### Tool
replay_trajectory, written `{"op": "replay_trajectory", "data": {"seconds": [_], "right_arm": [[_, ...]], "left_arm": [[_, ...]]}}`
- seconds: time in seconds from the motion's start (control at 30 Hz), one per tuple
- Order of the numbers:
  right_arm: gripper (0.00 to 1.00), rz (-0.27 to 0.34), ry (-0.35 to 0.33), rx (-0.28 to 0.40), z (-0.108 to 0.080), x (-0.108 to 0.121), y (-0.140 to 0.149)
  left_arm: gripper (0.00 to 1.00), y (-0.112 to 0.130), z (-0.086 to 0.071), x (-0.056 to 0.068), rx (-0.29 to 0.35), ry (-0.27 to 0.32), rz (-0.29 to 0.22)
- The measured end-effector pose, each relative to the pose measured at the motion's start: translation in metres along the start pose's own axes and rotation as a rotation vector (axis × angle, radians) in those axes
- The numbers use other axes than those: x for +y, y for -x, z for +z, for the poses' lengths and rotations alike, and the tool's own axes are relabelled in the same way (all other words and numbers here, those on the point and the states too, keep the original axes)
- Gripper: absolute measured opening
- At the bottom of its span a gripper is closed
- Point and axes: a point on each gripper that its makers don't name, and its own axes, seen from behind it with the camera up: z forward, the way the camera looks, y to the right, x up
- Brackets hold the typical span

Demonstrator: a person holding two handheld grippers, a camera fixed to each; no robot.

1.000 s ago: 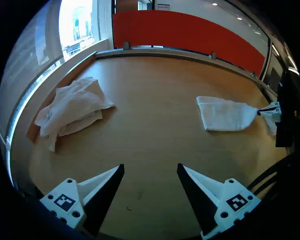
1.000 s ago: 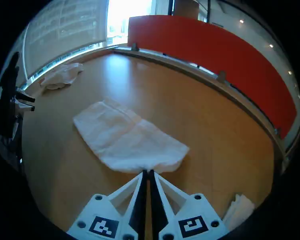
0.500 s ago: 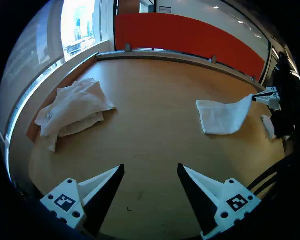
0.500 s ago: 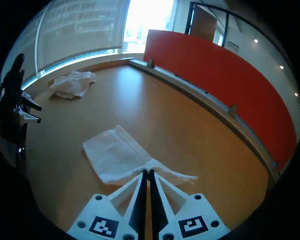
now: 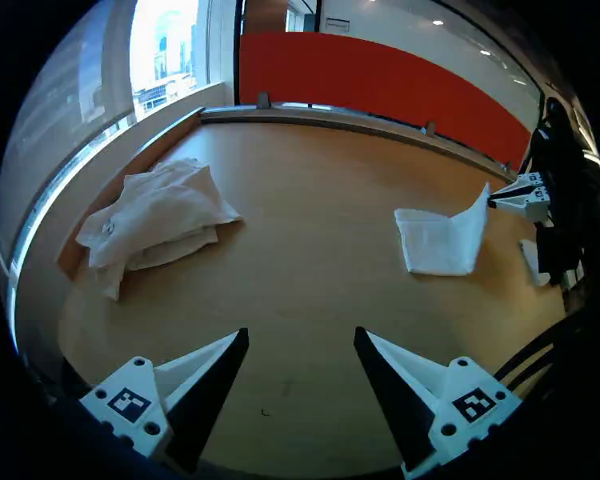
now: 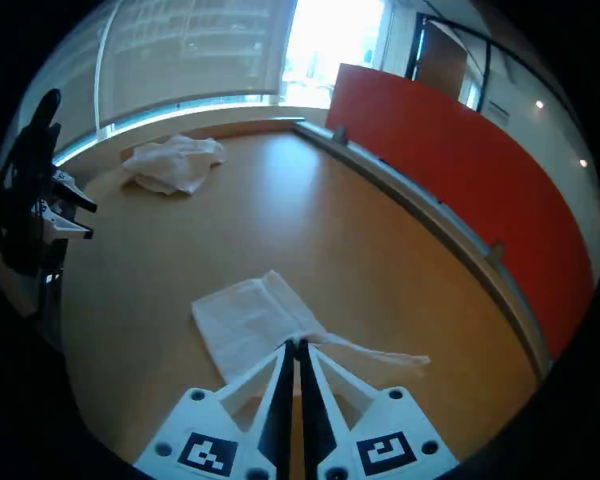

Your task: Fold towel

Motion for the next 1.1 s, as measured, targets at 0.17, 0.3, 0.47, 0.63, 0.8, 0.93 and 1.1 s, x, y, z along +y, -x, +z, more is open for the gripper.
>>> {"op": "replay_trajectory", "data": {"seconds": [0.17, 0.3, 0.47, 0.63, 0.8, 0.93, 1.1], "right_arm": [[0.05, -0.028, -0.056, -0.006, 0.021, -0.025, -0.013], [0.05, -0.034, -0.102, -0.021, 0.043, -0.047, -0.015], [0.05, -0.009, -0.155, -0.046, 0.075, -0.072, -0.009], [0.05, 0.024, -0.181, -0.068, 0.091, -0.084, -0.001], [0.05, 0.030, -0.185, -0.069, 0.092, -0.084, 0.001], [0.13, 0.032, -0.182, -0.065, 0.091, -0.081, 0.002], [0.59, 0.036, -0.173, -0.065, 0.086, -0.077, 0.003]], "left_arm": [[0.98, -0.001, -0.005, 0.002, 0.007, 0.012, -0.022], [0.98, 0.000, -0.007, 0.004, 0.010, 0.019, -0.024], [0.98, 0.003, -0.007, 0.006, 0.009, 0.031, -0.015], [0.98, 0.005, -0.004, 0.008, 0.004, 0.040, 0.000], [0.98, 0.004, -0.003, 0.010, 0.001, 0.046, 0.006], [0.98, 0.003, -0.001, 0.011, 0.001, 0.047, 0.010], [0.98, 0.002, 0.000, 0.011, -0.001, 0.045, 0.013]]}}
